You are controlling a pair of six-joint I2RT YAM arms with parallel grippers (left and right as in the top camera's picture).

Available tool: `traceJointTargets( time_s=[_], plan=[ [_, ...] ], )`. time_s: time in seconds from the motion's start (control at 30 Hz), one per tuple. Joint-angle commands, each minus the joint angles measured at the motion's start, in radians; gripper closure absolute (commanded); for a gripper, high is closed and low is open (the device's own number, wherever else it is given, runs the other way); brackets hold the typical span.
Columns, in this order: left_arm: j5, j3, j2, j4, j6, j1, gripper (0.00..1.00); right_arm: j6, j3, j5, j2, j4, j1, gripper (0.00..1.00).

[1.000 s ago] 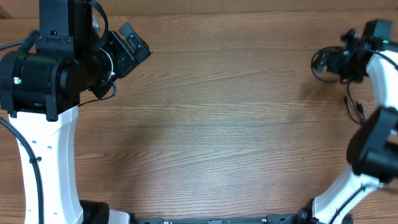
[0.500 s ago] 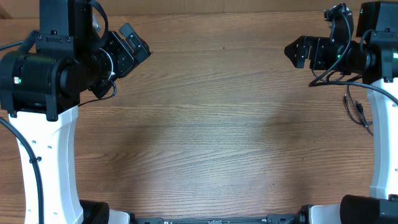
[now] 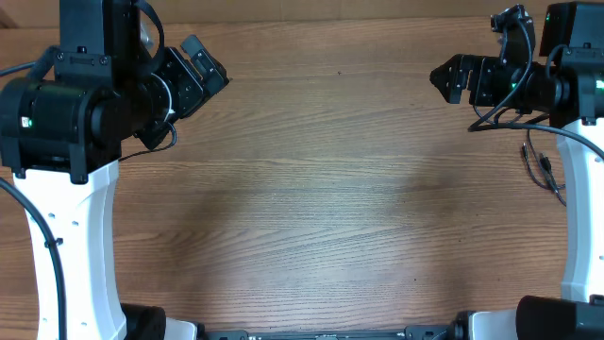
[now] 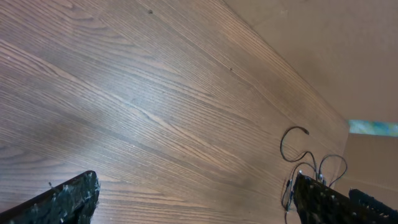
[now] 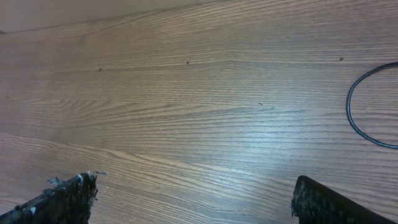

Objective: Untangle cables

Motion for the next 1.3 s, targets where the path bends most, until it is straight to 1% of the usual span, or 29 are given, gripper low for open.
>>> traceJointTargets(
  time_s=[0.0, 0.23, 0.33, 0.6, 0.63, 0.73, 0.77, 0.8, 0.9, 0.97, 1.03, 1.07, 1.13, 1.2, 1.27],
  plan=[
    [-0.013, 0.008, 0.005, 0.0, 0.023, -0.002, 0.01, 0.003, 0.005, -0.006, -0.007, 0.002, 0.001, 0.0],
    [-0.013, 0.008, 0.014, 0.001, 0.023, -0.002, 0.01, 0.003, 0.005, -0.006, -0.007, 0.002, 0.001, 0.0],
    [-0.011, 0.008, 0.009, -0.045, 0.034, -0.002, 0.0, 0.003, 0.005, -0.006, -0.007, 0.002, 0.001, 0.0],
    [-0.029, 0.008, -0.041, -0.056, 0.039, -0.002, 0.0, 0.003, 0.005, -0.006, -0.007, 0.002, 0.001, 0.0],
    [-0.043, 0.006, -0.054, -0.058, 0.047, -0.002, 0.0, 0.003, 0.005, -0.006, -0.007, 0.002, 0.001, 0.0],
    [-0.221, -0.05, -0.119, -0.053, 0.045, -0.035, 0.0, 0.003, 0.005, -0.006, -0.007, 0.002, 0.001, 0.0],
    [-0.259, -0.076, -0.138, -0.043, 0.045, -0.05, 0.0, 0.003, 0.005, -0.006, -0.007, 0.002, 0.001, 0.0],
    [-0.334, -0.148, -0.184, 0.011, 0.046, -0.079, 0.0, 0.003, 0.005, -0.006, -0.007, 0.002, 0.001, 0.0],
    [-0.402, -0.311, -0.28, 0.154, 0.07, -0.109, 0.0, 0.003, 0.005, -0.006, -0.007, 0.002, 0.001, 0.0],
    [-0.389, -0.5, -0.388, 0.354, 0.196, -0.111, 0.0, 0.003, 0.005, -0.006, -0.007, 0.002, 0.001, 0.0],
    [-0.349, -0.661, -0.474, 0.533, 0.333, -0.111, 0.0, 0.003, 0.005, -0.006, -0.007, 0.002, 0.001, 0.0],
    [-0.313, -0.773, -0.532, 0.661, 0.429, -0.111, 0.0, 0.003, 0.005, -0.006, -0.007, 0.002, 0.001, 0.0],
    [-0.269, -0.943, -0.624, 0.855, 0.547, -0.111, 0.0, 0.003, 0.005, -0.006, -0.007, 0.002, 0.001, 0.0],
    [-0.262, -1.108, -0.714, 1.047, 0.596, -0.106, 0.0, 0.003, 0.005, -0.006, -0.007, 0.002, 0.001, 0.0],
    [-0.262, -1.222, -0.773, 1.181, 0.599, -0.096, 0.0, 0.003, 0.005, -0.006, -0.007, 0.002, 0.001, 0.0]
  ],
)
